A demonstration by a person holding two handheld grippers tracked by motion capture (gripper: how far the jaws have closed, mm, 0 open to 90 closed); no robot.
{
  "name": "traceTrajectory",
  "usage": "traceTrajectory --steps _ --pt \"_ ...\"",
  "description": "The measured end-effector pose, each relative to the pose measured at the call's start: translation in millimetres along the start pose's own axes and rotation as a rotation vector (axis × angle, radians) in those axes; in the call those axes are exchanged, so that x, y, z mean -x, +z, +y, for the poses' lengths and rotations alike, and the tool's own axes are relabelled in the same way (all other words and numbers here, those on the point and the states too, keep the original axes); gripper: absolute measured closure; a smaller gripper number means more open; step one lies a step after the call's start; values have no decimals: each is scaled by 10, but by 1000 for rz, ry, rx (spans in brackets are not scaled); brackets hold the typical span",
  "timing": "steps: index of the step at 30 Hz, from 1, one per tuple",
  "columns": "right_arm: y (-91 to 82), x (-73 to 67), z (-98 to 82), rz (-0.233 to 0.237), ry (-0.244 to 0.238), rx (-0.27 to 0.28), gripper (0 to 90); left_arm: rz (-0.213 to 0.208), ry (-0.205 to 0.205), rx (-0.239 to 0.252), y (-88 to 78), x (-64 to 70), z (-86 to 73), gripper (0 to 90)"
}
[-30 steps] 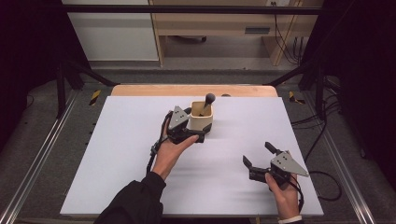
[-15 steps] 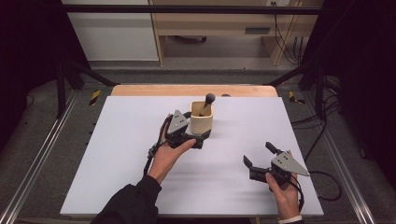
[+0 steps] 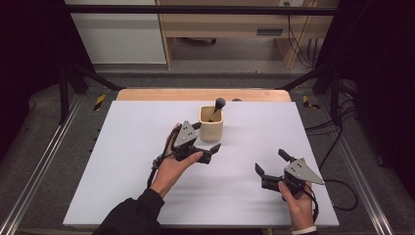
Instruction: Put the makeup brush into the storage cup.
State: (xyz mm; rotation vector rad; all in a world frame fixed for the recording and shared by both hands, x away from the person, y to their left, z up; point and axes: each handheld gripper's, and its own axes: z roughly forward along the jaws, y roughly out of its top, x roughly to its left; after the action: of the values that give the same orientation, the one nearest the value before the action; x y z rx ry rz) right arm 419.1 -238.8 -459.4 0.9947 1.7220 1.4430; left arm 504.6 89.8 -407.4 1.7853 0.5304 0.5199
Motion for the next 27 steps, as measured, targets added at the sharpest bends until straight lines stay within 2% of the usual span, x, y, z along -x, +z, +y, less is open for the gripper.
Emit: traceTrajectory --steps 9,27 --pt "-2 -1 1 0 1 -1 36 -23 14 4 -118 61 -55 18" --pt "0 -7 0 5 6 -8 36 -5 13 12 -461 20 -231 18"
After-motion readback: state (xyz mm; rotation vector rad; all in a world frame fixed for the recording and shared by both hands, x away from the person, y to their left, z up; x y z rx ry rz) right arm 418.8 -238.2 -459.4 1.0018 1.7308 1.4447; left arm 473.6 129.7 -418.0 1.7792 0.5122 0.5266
